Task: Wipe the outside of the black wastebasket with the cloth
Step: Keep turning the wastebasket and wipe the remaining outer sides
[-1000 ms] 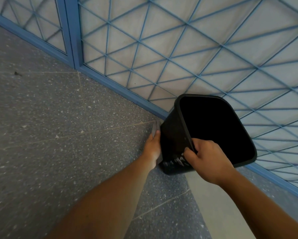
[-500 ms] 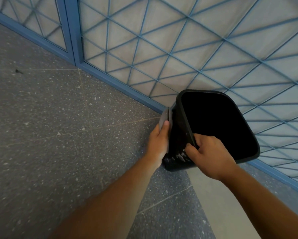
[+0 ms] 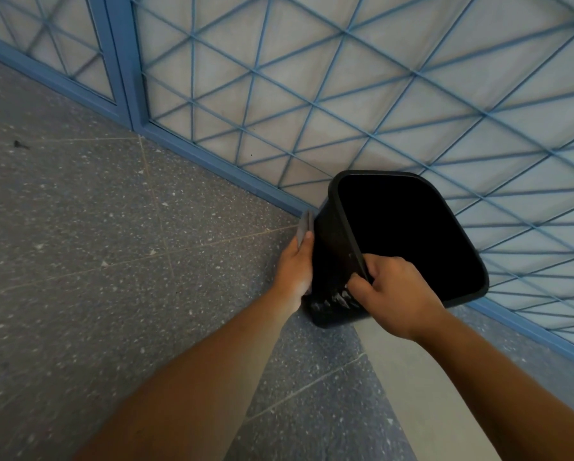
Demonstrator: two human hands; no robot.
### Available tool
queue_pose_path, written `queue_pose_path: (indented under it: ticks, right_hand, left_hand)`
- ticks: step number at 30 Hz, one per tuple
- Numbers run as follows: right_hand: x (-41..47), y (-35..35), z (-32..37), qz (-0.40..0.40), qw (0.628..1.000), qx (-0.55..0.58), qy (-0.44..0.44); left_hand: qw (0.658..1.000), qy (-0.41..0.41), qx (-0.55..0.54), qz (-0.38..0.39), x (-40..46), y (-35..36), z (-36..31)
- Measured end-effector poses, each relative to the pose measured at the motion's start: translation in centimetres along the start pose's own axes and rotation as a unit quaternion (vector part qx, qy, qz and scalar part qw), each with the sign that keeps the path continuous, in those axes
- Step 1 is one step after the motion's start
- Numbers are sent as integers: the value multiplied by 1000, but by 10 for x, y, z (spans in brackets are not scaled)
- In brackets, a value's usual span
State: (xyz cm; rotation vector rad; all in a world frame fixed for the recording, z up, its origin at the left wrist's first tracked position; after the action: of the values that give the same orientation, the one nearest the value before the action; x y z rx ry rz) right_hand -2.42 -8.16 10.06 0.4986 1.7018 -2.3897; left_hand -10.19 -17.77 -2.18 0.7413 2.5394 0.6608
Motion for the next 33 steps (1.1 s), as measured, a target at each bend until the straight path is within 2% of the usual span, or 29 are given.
queue_pose_path:
  ticks: [3,8,13,18,22,26,30,33]
  right_hand:
    - [1,0,-1,-3,1000,0,0]
    - [1,1,-2,6,1000,9,4]
    - [0,0,-2,0,1000,2,1]
    - [0,0,-1,4,1000,5,5]
    - [-1,0,-1,4,1000,10,-4]
    - [0,0,0,3,1000,8,6]
    - [0,1,-2,-1,1000,5,1]
    - [0,1,-1,-1,1000,4,3]
  left_hand:
    - [999,39,5,4,-2,12,1]
    - [1000,-2,-3,0,-4,1,10]
    - [999,38,25,4,-8,15,10]
    - [999,-35,-4,0,-10,1,23]
    - [999,22,30,8,-16,17,17]
    - [1000,-5,3,-2,-12,9,15]
    - [998,54,-10,14,-12,19,2]
    - [999,38,5,12,-15,19,9]
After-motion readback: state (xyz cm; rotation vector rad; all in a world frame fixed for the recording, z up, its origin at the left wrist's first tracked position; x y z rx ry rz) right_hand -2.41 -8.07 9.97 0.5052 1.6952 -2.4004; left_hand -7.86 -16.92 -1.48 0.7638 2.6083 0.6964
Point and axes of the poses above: each hand's wrist, its own x-axis towards the middle knuckle, its own y-axis out of the palm, z = x × y, the point moved 2 cm from there along x, towards the middle knuckle, and after that the axes turned 15 degrees about z, right-handed, at the moved point
